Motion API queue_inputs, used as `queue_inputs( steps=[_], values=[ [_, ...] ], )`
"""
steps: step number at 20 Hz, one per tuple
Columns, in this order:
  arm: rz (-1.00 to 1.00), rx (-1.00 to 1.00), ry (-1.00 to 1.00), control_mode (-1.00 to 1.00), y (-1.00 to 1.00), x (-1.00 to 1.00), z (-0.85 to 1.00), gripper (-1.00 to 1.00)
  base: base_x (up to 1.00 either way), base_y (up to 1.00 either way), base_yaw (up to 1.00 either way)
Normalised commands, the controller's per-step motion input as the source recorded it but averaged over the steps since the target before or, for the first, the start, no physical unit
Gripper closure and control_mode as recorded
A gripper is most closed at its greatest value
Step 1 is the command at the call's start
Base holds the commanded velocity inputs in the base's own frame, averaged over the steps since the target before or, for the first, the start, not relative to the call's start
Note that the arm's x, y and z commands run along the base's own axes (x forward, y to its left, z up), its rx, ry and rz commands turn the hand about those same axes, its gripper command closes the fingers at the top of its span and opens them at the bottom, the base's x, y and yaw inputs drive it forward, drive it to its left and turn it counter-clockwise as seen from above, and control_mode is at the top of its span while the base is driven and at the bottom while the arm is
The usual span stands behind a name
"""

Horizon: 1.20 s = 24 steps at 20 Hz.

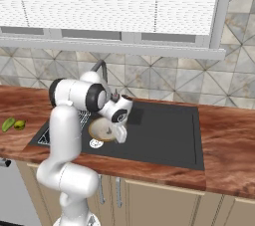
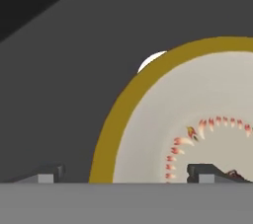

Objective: Remove the mango and pear from the sink. Then move the bowl and cup from the counter to the sink for washing.

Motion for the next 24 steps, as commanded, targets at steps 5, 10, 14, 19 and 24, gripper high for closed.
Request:
queue_inputs(
  steps=[5,10,14,19,24],
  values=[
    [-0.06,0.04,0.02,-1.0,-0.04,-0.09,0.24,-1.0,0.0,0.0,0.0],
    [-0.15,0.0,0.0,-1.0,-0.05,-0.15,0.27,-1.0,0.0,0.0,0.0],
    [-0.19,0.0,0.01,-1.0,-0.01,-0.19,0.35,-1.0,0.0,0.0,0.0],
    [-0.28,0.0,0.0,-1.0,0.0,-0.23,0.35,-1.0,0.0,0.0,0.0],
    [-0.39,0.0,0.04,-1.0,0.0,-0.2,0.32,-1.0,0.0,0.0,0.0]
  ],
)
